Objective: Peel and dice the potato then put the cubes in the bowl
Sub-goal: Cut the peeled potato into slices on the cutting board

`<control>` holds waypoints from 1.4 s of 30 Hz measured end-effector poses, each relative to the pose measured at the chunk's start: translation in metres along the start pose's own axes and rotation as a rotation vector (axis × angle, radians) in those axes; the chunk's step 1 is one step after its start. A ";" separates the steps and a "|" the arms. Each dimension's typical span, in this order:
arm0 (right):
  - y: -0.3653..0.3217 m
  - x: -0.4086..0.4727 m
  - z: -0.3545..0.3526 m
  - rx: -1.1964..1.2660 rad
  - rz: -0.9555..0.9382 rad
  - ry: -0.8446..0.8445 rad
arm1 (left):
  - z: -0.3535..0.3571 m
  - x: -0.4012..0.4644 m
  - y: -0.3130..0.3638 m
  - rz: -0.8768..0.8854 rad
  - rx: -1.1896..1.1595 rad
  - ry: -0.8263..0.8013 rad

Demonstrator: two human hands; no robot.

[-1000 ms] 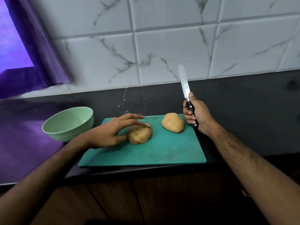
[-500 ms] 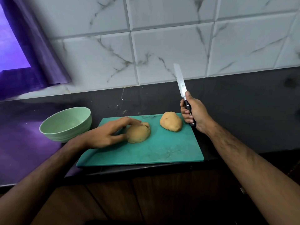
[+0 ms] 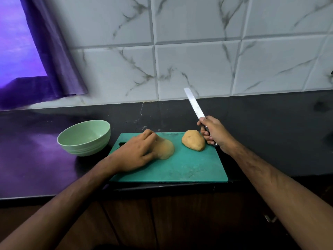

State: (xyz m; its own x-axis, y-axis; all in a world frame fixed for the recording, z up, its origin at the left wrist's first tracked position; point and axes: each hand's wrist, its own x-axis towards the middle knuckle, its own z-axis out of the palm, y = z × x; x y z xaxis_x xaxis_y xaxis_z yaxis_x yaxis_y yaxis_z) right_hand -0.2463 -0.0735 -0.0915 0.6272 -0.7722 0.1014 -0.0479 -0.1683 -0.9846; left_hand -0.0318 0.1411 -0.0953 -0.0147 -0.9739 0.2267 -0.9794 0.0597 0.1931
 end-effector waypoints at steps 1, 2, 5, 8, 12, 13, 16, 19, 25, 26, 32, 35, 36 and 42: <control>-0.005 -0.003 0.000 -0.057 0.006 -0.013 | 0.000 0.001 0.001 -0.003 0.011 0.005; -0.012 -0.007 -0.001 -0.142 0.006 -0.027 | 0.001 0.002 0.003 -0.008 0.016 0.008; -0.034 -0.023 -0.002 -0.456 -0.018 -0.072 | 0.005 0.006 0.007 -0.038 -0.011 0.016; -0.054 -0.047 0.006 -0.649 0.014 -0.169 | 0.008 0.011 0.007 -0.050 -0.063 0.052; -0.069 -0.081 0.025 -1.048 0.012 -0.251 | 0.013 0.011 0.003 -0.037 -0.079 0.112; -0.070 -0.086 0.030 -1.125 0.004 -0.248 | 0.014 0.011 0.003 -0.039 -0.075 0.128; -0.067 -0.093 0.040 -1.254 -0.014 -0.211 | 0.017 0.010 0.003 -0.061 -0.066 0.161; -0.064 -0.098 0.046 -1.309 -0.029 -0.190 | 0.020 0.010 0.005 -0.069 -0.020 0.195; -0.064 -0.105 0.058 -1.357 -0.039 -0.203 | 0.020 0.010 0.005 -0.066 0.003 0.207; -0.065 -0.106 0.059 -1.369 -0.037 -0.207 | 0.020 0.010 0.005 -0.063 -0.007 0.203; -0.068 -0.107 0.061 -1.428 -0.040 -0.212 | 0.023 0.010 0.005 -0.045 -0.021 0.177; -0.070 -0.106 0.061 -1.424 -0.059 -0.192 | 0.022 0.009 0.006 -0.036 -0.005 0.161; -0.071 -0.106 0.060 -1.422 -0.071 -0.187 | 0.021 0.009 0.006 -0.036 0.001 0.161; -0.073 -0.108 0.059 -1.303 -0.109 -0.249 | 0.021 0.008 0.006 -0.017 -0.008 0.184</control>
State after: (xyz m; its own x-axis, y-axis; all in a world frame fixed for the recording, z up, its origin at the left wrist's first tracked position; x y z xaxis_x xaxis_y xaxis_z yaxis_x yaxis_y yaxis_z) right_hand -0.2644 0.0583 -0.0387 0.7934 -0.6087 0.0044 -0.6051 -0.7894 -0.1034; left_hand -0.0424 0.1293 -0.1122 0.0398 -0.9181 0.3943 -0.9776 0.0458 0.2054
